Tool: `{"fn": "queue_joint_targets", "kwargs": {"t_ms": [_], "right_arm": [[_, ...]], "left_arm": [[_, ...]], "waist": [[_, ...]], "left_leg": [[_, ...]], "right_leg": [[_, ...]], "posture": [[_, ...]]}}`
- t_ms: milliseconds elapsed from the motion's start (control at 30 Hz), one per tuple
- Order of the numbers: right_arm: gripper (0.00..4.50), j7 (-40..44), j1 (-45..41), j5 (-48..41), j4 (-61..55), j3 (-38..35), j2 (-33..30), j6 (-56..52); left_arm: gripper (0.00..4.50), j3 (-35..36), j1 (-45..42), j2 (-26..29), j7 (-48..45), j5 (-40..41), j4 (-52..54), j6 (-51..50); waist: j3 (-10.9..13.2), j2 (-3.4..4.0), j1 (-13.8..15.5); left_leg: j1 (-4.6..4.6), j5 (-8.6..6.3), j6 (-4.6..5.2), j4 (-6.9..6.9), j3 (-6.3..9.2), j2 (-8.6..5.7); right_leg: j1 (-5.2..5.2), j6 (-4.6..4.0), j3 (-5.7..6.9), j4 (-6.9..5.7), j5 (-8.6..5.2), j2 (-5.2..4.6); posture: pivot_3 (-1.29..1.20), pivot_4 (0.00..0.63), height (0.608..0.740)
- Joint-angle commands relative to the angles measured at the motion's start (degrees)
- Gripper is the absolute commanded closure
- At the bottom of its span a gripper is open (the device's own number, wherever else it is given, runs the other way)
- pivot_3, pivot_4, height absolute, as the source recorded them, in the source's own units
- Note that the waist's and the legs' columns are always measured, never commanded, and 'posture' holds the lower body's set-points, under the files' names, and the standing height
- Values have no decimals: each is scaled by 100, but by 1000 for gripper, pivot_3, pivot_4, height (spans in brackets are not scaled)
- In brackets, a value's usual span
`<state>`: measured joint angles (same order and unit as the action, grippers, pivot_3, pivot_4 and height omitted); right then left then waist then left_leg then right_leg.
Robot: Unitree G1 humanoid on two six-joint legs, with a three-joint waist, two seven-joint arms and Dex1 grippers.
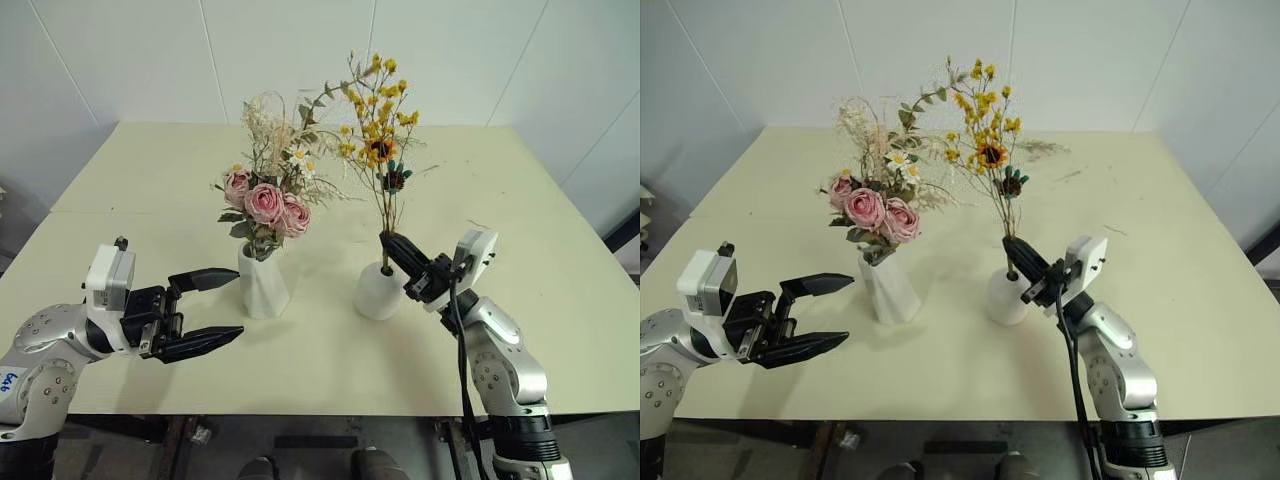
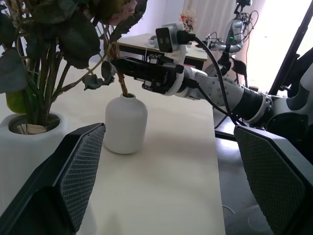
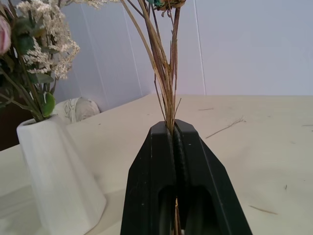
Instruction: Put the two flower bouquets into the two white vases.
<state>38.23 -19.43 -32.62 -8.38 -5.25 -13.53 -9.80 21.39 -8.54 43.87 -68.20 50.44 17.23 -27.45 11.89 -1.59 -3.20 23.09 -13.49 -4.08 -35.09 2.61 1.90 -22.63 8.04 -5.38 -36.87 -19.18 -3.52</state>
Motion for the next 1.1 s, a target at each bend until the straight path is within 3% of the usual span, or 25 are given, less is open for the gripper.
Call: {"fn": "queue_joint_targets", "kwargs": {"t_ms": [33,967,1100], "right_arm": [[4482,95,-89,7,-31,3,53,202],[4482,213,447,174,-420,100,-382,55],[3458,256,445,212,-381,113,-385,92]], "left_arm": [[0,47,-58,52,-46,3,24,95],[0,-47,-186,10,-69,-68,-62,129],[0,-71,-216,-3,-70,-89,-74,143]], "waist": [[0,0,0],[0,0,6],[0,0,3]], "left_leg": [[0,0,0,0,0,0],[0,0,0,0,0,0],[0,0,0,0,0,0]], "right_leg": [[0,0,0,0,0,0],[1,0,0,1,0,0],[0,0,0,0,0,1]], "posture": [[0,150,740],[0,150,740],[0,150,740]]}}
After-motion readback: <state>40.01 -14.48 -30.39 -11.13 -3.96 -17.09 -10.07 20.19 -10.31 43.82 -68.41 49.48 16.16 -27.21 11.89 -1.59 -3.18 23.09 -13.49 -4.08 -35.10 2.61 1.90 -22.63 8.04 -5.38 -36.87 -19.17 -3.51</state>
